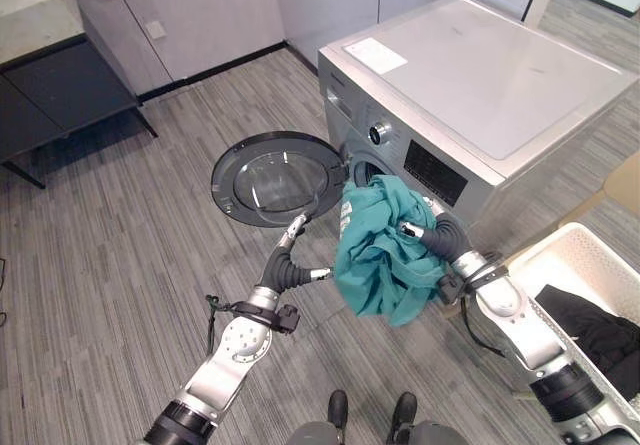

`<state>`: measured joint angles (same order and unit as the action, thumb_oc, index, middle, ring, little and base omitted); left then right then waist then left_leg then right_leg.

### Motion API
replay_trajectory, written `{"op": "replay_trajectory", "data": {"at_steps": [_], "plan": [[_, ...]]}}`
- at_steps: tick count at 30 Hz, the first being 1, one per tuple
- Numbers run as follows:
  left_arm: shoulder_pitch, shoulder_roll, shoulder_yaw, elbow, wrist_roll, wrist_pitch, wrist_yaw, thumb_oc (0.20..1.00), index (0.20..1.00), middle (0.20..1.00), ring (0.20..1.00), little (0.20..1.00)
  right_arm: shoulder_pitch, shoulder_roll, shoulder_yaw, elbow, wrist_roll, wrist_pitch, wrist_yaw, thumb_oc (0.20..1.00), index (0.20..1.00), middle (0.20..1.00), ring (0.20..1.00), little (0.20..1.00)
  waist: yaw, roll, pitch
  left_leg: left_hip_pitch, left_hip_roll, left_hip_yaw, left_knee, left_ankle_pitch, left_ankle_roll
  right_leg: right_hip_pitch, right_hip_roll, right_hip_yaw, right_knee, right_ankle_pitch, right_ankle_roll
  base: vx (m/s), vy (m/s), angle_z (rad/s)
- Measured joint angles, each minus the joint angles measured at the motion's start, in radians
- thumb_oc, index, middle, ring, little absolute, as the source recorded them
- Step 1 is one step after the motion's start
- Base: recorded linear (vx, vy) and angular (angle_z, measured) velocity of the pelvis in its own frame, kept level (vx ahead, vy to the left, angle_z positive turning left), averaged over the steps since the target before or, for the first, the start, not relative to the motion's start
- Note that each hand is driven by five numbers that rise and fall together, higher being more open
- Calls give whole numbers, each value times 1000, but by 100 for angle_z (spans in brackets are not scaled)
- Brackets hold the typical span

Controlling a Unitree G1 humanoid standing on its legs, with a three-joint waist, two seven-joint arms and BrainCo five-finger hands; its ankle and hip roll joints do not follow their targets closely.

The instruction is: Grab the laundry basket,head to the washer,open it,put in the laundry and shut it.

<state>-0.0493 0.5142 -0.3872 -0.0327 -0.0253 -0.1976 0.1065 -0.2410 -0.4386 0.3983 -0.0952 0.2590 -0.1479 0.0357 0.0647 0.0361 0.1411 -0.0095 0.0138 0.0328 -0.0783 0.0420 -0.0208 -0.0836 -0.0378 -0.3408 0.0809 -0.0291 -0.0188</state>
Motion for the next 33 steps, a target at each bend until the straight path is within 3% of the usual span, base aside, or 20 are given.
{"op": "replay_trajectory", "data": {"at_steps": [6,10,12,13,14,16,17,18,23,26,29,33], "plan": [[-89,-2,-113,24,8,0,-28,1000,1000,1000,1000,1000,-43,77,100,5,78,2,39,200,200,200,200,200,-11,-5,-32,28,1,26,-1,2,3,21,9,30,-19,14,10,6,36,-17],[-178,24,-176,72,121,2,-26,1000,1000,1000,1000,1000,-51,93,142,40,158,5,51,200,200,200,200,200,-12,-2,-52,35,11,63,-1,2,3,19,23,68,-28,22,14,15,21,-25],[-209,26,-203,92,167,6,-11,1000,1000,1000,1000,1000,-49,99,163,49,190,3,54,200,200,200,200,200,-33,0,-57,40,12,70,-1,2,2,22,27,76,-38,28,14,13,9,-13],[-242,35,-238,108,193,10,-3,724,724,724,724,724,-50,107,167,68,203,4,54,200,200,200,200,200,-35,2,-61,42,13,70,-1,2,2,23,28,76,-36,29,14,4,-1,-9],[-273,36,-253,138,250,12,13,200,200,200,200,200,-49,110,181,84,228,4,50,200,200,200,200,200,-45,7,-65,48,14,73,-2,1,2,26,29,82,-36,30,13,6,0,-10],[-280,36,-254,141,292,12,28,200,200,200,200,200,-49,107,182,85,237,1,50,238,238,238,238,238,-62,7,-65,48,17,75,-2,1,2,25,32,86,-36,32,13,5,0,-9],[-280,28,-254,150,312,12,44,200,200,200,200,200,-49,104,184,85,253,1,50,645,645,645,645,645,-65,7,-65,50,18,79,-2,1,2,26,33,91,-36,33,13,6,-3,-11],[-280,25,-254,153,315,12,50,200,200,200,200,200,-49,104,184,86,254,1,50,1000,1000,1000,1000,1000,-64,7,-65,50,20,86,-2,0,1,25,36,96,-36,35,11,10,-9,-16],[-220,22,-232,162,324,11,77,200,200,200,200,200,-39,74,200,94,267,22,53,1000,1000,1000,1000,1000,-64,8,-68,50,30,94,-2,0,-1,20,47,105,-35,36,10,9,-23,-7],[-121,-19,-149,162,307,15,93,200,200,200,200,200,1,44,189,94,241,27,50,1000,1000,1000,1000,1000,-63,10,-79,50,32,94,-2,-1,-2,20,49,106,-36,36,10,-1,-11,0],[-30,-56,-53,162,260,24,95,200,200,200,200,200,52,7,115,94,136,42,24,1000,1000,1000,1000,1000,-59,11,-82,50,33,94,-2,-1,-2,19,50,106,-36,36,10,-7,-31,0],[32,-64,2,162,220,36,97,200,200,200,200,200,91,-31,7,86,10,42,-20,1000,1000,1000,1000,1000,-60,10,-83,49,33,94,-2,-1,-2,17,50,108,-35,36,10,-7,-24,-1]]}}
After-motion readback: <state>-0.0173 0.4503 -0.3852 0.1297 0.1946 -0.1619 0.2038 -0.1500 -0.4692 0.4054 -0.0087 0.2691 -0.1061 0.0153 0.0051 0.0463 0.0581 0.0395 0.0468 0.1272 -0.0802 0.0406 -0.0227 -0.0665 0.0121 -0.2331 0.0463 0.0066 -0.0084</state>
